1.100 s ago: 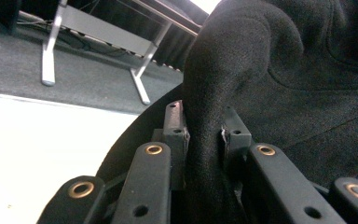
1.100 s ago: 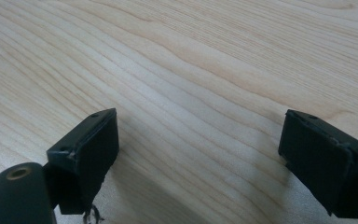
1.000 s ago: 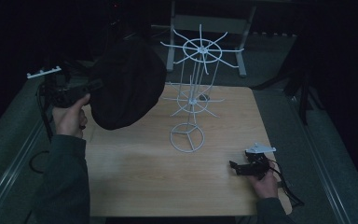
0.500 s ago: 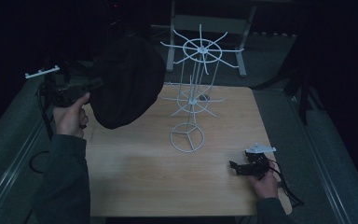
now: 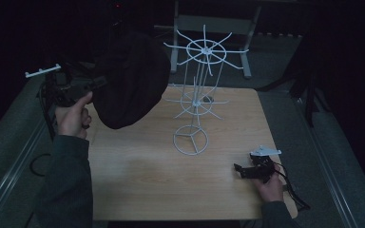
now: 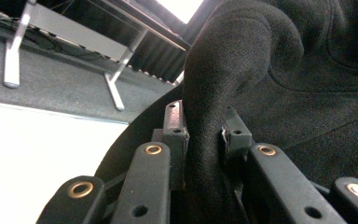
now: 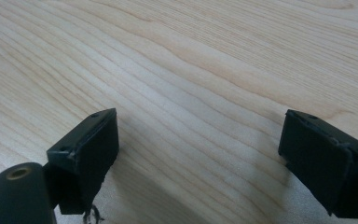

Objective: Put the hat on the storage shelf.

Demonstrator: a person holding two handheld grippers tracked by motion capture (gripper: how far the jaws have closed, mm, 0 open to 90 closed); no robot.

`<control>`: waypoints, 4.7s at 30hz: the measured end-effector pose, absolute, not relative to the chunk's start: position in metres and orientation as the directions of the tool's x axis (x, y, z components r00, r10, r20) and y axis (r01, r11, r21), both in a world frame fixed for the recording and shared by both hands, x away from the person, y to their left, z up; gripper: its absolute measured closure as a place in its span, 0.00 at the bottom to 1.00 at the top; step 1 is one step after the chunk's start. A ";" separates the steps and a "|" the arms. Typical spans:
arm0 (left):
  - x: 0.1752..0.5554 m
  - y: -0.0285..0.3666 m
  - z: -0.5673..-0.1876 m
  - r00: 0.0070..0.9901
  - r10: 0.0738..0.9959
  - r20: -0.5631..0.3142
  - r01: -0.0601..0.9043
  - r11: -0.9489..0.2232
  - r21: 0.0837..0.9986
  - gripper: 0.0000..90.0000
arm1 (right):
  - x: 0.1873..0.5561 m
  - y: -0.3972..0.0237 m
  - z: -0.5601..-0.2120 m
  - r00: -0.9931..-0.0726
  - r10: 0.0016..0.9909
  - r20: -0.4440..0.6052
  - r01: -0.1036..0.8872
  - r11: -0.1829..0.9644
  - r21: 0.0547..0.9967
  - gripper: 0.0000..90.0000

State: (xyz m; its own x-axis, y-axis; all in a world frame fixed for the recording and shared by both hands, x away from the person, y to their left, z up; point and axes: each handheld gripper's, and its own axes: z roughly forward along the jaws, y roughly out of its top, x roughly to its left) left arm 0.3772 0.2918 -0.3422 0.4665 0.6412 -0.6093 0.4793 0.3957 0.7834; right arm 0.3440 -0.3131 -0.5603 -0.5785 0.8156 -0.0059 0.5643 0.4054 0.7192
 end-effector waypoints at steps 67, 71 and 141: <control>0.388 0.245 -0.315 0.559 0.524 -0.642 0.489 0.417 0.766 0.86 | 0.345 -0.313 -0.560 -0.580 0.815 -0.006 0.564 0.406 0.719 0.13; 0.394 0.239 -0.318 0.546 0.528 -0.650 0.502 0.415 0.759 0.86 | 0.345 -0.313 -0.560 -0.580 0.815 -0.006 0.564 0.406 0.719 0.13; 0.382 0.214 -0.345 0.422 0.783 -0.458 0.514 0.209 0.832 0.55 | 0.344 -0.313 -0.560 -0.578 0.816 -0.007 0.563 0.405 0.720 0.13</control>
